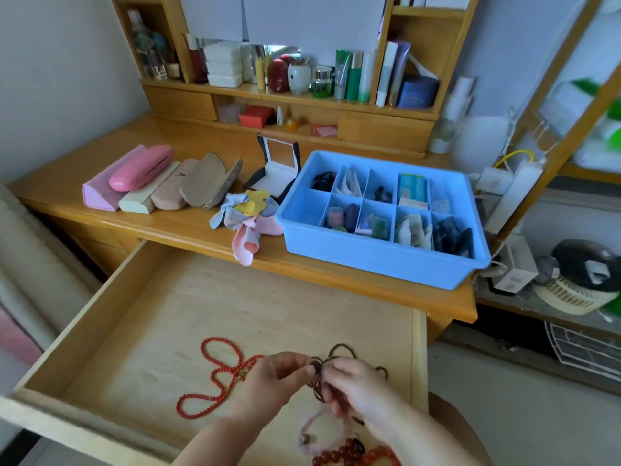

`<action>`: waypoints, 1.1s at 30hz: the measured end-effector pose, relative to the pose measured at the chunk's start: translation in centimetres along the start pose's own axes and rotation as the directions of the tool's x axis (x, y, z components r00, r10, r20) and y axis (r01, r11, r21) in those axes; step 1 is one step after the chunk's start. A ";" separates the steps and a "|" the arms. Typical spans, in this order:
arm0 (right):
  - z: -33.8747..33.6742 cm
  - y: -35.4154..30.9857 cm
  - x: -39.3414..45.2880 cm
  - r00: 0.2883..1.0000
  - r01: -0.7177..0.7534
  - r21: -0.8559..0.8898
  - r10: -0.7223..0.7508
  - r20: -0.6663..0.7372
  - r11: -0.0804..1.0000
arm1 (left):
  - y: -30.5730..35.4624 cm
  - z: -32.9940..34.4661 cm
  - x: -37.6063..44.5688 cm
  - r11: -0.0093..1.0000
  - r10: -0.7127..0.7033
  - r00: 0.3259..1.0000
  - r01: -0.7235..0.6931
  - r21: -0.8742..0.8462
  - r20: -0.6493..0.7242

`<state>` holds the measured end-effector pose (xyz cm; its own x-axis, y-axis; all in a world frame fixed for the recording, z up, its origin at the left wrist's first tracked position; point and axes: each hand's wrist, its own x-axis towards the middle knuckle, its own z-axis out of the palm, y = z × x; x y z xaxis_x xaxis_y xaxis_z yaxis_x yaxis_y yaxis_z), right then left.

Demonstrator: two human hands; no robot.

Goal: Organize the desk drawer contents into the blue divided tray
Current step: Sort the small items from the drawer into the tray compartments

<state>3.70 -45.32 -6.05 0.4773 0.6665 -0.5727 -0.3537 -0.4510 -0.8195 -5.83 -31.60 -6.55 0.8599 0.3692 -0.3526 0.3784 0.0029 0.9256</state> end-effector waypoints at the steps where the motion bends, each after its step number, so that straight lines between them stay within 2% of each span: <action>1: -0.2 -0.9 0.1 0.996 0.059 -0.102 -0.066 -0.063 0.993 | -0.1 -0.1 0.5 0.998 -0.008 1.000 0.007 -0.057 -0.020; 4: -1.5 -5.4 -0.5 0.952 0.236 -0.329 -0.286 -0.112 0.914 | -1.0 -0.8 1.8 0.992 -0.030 0.988 0.010 -0.129 -0.153; 6: -3.2 -9.3 -1.4 0.870 0.365 -0.474 -0.474 -0.132 0.802 | -2.2 -1.6 2.3 0.995 -0.023 0.969 -0.002 -0.101 -0.247; 7: -4.4 -11.4 -1.5 0.796 0.407 -0.545 -0.577 -0.182 0.733 | -2.7 -2.0 2.4 0.996 -0.026 0.957 0.000 -0.087 -0.288; 9: -7.2 -15.8 -1.0 0.578 0.416 -0.658 -0.741 -0.340 0.627 | -3.5 -2.7 2.5 0.997 -0.040 0.931 0.014 -0.073 -0.362; 10: -8.7 -18.0 -0.4 0.476 0.387 -0.694 -0.776 -0.413 0.607 | -3.8 -3.0 2.5 0.997 -0.037 0.922 0.011 -0.071 -0.385; 11: -10.2 -19.9 0.5 0.414 0.337 -0.718 -0.781 -0.468 0.609 | -4.0 -3.1 2.6 0.998 -0.032 0.918 0.007 -0.064 -0.394; 12: -11.6 -21.6 1.6 0.401 0.258 -0.738 -0.765 -0.505 0.623 | -4.1 -3.0 2.7 0.999 -0.028 0.917 0.010 -0.049 -0.397; 14: -14.1 -24.1 4.2 0.474 0.065 -0.755 -0.686 -0.552 0.653 | -4.5 -2.8 2.8 1.000 -0.020 0.909 0.018 -0.009 -0.416; 16: -15.4 -25.2 6.6 0.585 -0.034 -0.705 -0.558 -0.588 0.708 | -5.3 -2.8 3.1 0.998 0.019 0.900 0.007 0.058 -0.436; 18: -15.8 -25.6 8.5 0.657 -0.040 -0.626 -0.452 -0.604 0.779 | -6.0 -2.9 3.5 0.993 0.051 0.893 0.004 0.121 -0.448; 20: -15.4 -25.6 9.4 0.696 -0.008 -0.528 -0.374 -0.612 0.849 | -6.7 -3.0 3.8 0.993 0.042 0.894 0.011 0.115 -0.446; 23: -14.6 -24.9 9.1 0.703 0.087 -0.468 -0.387 -0.597 0.880 | -6.9 -3.1 4.2 0.996 -0.028 0.894 0.062 0.063 -0.448; 26: -13.0 -23.4 6.8 0.622 0.263 -0.562 -0.583 -0.523 0.784 | -6.1 -3.2 4.1 0.995 -0.065 0.910 0.091 0.043 -0.408; 28: -10.5 -21.1 4.6 0.548 0.390 -0.654 -0.734 -0.401 0.648 | -5.4 -3.4 3.7 0.996 -0.060 0.902 0.085 0.040 -0.428; 30: -7.7 -17.3 2.3 0.499 0.518 -0.710 -0.843 -0.203 0.478 | -4.8 -4.1 3.3 0.987 -0.042 0.876 0.110 0.115 -0.481; 31: -6.4 -14.9 1.3 0.513 0.547 -0.730 -0.853 -0.094 0.409 | -4.7 -4.8 3.1 0.974 -0.003 0.858 0.119 0.194 -0.514; 32: -5.3 -12.4 0.6 0.559 0.548 -0.748 -0.829 -0.006 0.375 | -4.7 -5.8 3.1 0.948 0.048 0.842 0.131 0.290 -0.537; 33: -4.4 -9.8 0.3 0.640 0.521 -0.760 -0.767 0.048 0.388 | -4.9 -6.8 3.0 0.903 0.085 0.840 0.162 0.398 -0.536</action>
<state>10.89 -43.30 1.76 0.5382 0.8008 0.2628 0.7234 -0.2789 -0.6316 -7.46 -24.23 -11.20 0.5703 0.8088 -0.1435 0.6175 -0.3070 0.7242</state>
